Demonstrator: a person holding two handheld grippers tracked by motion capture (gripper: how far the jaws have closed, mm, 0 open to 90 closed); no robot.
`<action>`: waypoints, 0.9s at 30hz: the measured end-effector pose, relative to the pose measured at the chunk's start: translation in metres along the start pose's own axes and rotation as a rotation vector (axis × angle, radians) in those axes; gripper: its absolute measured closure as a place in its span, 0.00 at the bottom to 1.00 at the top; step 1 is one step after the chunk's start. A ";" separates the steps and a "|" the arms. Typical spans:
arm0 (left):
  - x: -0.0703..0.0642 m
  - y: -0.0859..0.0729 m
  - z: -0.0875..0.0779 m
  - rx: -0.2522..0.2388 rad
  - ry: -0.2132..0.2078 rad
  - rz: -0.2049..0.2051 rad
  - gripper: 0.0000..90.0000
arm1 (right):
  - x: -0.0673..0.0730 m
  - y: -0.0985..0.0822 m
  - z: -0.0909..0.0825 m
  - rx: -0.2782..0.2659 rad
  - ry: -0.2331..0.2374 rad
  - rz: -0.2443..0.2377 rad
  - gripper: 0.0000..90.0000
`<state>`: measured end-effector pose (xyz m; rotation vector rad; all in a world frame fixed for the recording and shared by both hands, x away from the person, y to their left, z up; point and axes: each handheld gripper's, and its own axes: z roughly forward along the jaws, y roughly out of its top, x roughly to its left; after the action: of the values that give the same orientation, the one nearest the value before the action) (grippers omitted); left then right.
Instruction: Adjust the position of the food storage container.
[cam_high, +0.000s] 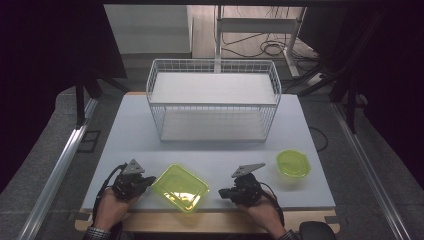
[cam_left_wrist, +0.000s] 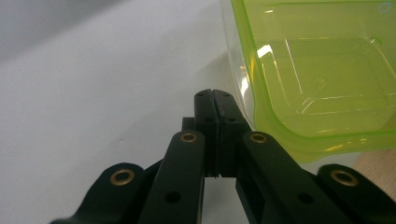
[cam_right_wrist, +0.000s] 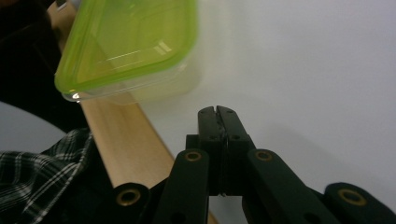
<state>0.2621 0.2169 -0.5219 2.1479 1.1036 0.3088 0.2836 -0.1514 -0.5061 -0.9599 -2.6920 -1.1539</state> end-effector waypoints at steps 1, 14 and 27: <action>-0.001 0.000 0.000 0.001 -0.003 0.002 1.00 | 0.002 0.000 0.003 0.009 0.008 -0.009 0.99; -0.019 0.008 0.009 0.001 -0.067 0.040 1.00 | 0.000 0.000 0.009 0.009 0.000 -0.001 0.98; -0.042 0.018 0.020 -0.001 -0.159 0.048 1.00 | -0.028 0.002 -0.007 -0.031 -0.090 0.062 0.98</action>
<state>0.2577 0.1666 -0.5203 2.1602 0.9631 0.1571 0.3057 -0.1697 -0.5081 -1.1177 -2.6994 -1.1718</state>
